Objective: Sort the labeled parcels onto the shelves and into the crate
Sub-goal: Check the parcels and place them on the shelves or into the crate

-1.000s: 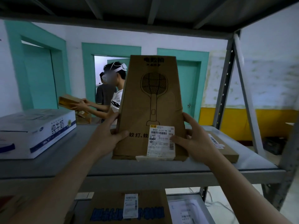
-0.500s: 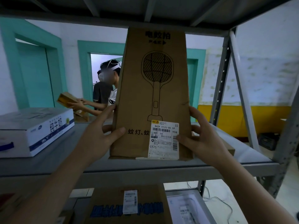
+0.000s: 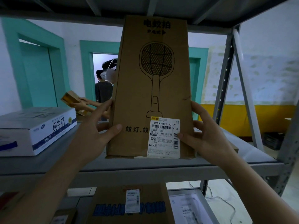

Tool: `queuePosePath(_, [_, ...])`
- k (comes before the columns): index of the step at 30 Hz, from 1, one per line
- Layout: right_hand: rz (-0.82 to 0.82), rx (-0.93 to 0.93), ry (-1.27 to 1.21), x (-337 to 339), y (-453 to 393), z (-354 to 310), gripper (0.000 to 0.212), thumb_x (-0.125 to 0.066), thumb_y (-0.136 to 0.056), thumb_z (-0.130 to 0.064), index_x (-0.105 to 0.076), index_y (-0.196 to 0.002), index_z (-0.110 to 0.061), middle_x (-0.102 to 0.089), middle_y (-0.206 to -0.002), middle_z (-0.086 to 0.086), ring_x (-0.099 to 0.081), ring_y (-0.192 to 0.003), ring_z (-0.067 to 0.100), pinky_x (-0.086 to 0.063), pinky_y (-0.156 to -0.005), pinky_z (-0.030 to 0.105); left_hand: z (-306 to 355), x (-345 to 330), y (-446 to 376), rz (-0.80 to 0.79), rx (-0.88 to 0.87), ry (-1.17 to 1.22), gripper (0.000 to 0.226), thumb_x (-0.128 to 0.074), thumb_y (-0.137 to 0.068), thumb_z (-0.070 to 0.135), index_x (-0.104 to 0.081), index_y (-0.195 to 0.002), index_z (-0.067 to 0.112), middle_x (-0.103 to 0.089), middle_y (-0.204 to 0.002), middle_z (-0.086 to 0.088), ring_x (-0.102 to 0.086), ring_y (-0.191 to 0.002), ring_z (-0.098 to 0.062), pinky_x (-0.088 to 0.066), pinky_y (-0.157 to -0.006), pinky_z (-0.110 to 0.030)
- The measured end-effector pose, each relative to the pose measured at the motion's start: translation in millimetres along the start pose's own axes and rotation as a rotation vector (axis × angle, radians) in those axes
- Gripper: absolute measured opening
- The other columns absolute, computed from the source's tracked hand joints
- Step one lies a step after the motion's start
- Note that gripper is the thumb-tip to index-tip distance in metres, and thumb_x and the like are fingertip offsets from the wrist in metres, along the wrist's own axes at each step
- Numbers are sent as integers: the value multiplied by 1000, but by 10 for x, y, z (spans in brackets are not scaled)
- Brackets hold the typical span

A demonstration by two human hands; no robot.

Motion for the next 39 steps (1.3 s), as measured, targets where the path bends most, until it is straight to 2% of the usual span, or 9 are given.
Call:
queuePosePath(3, [0, 1, -15, 2, -18, 4, 83, -79, -82, -19, -31, -138, -56, -47, -140, -21, -61, -118, 10, -63, -78, 36, -7, 11, -11, 7, -5, -7, 75, -66, -80, 44, -34, -148, 48, -44, -143, 20, -62, -113, -10, -55, -90, -38])
queuePosePath(7, [0, 1, -9, 15, -42, 5, 85, -80, -82, -18, -30, -145, -49, -47, -140, -22, -61, -117, 11, -63, -79, 36, 7, 9, -19, 24, -11, -3, 72, -65, -79, 43, -35, -145, 51, -45, -126, 33, -59, -105, 0, -50, -78, -19])
queuePosePath(13, [-9, -9, -36, 9, -87, 22, 85, -80, -82, -16, -32, -144, -48, -48, -140, -18, -63, -116, 13, -63, -79, 37, -9, 14, -48, 30, 6, 3, 73, -66, -79, 43, -36, -145, 51, -46, -131, 26, -58, -108, -1, -52, -84, -27])
queuePosePath(18, [-8, -13, -37, 21, -116, 32, 85, -81, -82, -17, -33, -143, -50, -49, -138, -21, -63, -115, 12, -63, -77, 36, 12, -5, -69, 36, 0, 11, 67, -67, -86, 33, -37, -143, 51, -47, -120, 36, -59, -98, 8, -50, -67, -8])
queuePosePath(21, [-7, -8, -29, 28, -138, 54, 86, -81, -82, -16, -33, -144, -50, -48, -140, -21, -62, -117, 11, -63, -79, 37, 4, -21, -93, 38, 14, -11, 67, -67, -88, 31, -37, -145, 49, -47, -120, 35, -59, -98, 8, -48, -69, -10])
queuePosePath(27, [-14, -61, -67, -2, -171, 112, 80, -80, -83, -12, -36, -127, -62, -54, -136, -13, -64, -115, 14, -63, -76, 38, -82, -83, -153, 40, 67, -30, 64, -65, -91, 29, -38, -147, 43, -48, -138, 16, -62, -104, -3, -49, -76, -15])
queuePosePath(32, [-33, -134, -19, -45, -226, 234, 79, -79, -84, -14, -35, -142, -44, -54, -137, -12, -63, -115, 13, -63, -79, 38, -180, -157, -219, 18, 122, -59, 61, -65, -93, 29, -38, -146, 42, -44, -146, 11, -60, -112, -13, -51, -93, -34])
queuePosePath(35, [-53, -219, -10, -80, -292, 346, 79, -80, -84, -17, -37, -146, -38, -62, -130, -7, -65, -113, 15, -63, -83, 41, -257, -225, -293, -24, 161, -80, 59, -64, -94, 29, -39, -147, 39, -45, -139, 15, -58, -107, -11, -50, -92, -33])
queuePosePath(39, [-80, -311, 14, -148, -400, 494, 74, -82, -82, -20, -44, -143, -37, -66, -121, -9, -66, -109, 12, -62, -86, 38, -473, -243, -424, -74, 219, -195, 58, -65, -93, 39, -43, -146, 40, -47, -145, 9, -51, -124, -16, -46, -103, -46])
Point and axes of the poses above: each hand's wrist, its own y-axis away from the middle knuckle, its own x-axis out of the back of the hand, z = x × y, the point moved 7 cm from there along -y, towards the middle knuckle
